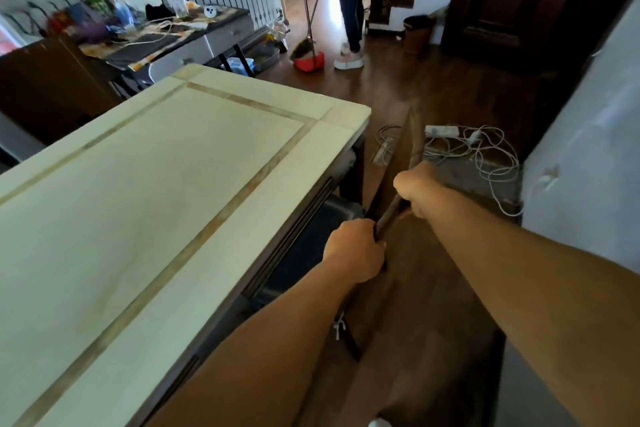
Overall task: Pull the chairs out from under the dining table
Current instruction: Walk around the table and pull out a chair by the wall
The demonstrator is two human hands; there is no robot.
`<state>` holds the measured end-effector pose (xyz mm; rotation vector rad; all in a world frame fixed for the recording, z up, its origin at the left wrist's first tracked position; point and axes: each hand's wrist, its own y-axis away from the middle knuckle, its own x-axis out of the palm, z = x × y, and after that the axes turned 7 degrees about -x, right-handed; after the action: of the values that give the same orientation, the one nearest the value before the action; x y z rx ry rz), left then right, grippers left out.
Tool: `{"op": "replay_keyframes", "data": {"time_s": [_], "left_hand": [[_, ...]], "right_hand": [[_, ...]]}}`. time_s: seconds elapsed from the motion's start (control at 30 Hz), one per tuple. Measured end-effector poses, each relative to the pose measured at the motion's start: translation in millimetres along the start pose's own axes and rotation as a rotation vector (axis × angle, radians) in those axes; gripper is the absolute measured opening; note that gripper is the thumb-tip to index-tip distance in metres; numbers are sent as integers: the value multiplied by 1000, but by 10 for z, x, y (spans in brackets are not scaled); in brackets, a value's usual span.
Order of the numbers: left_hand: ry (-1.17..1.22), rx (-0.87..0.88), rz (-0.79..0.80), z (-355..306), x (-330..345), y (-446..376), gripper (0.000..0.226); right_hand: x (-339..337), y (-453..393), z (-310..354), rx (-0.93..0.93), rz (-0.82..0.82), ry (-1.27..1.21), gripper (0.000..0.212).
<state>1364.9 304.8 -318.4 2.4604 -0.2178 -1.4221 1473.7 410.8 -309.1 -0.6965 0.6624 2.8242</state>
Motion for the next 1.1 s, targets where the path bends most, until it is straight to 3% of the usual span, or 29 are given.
{"op": "replay_keyframes", "data": {"time_s": [0.43,0.67,0.8,0.97,1.1], "left_hand": [[71,115,109,-991,787,448,24],[116,167,230,-1513,1106,790,12],[103,153,271,-1722,1231,948,18],[126,121,288,-1849,1343,1065,6],[170,86,291,-1856,1354,1103,16]], "right_hand": [[-1158,240,-779,57,-231,-47,41],[-1762,402,-1216,85,-319,-95,41],[-1977,477,-1384,105,-341,-124,45],[-2119,523,-1506,108,-368,-107,40],[-2119,596,-1539,91,-355,-88,38]]}}
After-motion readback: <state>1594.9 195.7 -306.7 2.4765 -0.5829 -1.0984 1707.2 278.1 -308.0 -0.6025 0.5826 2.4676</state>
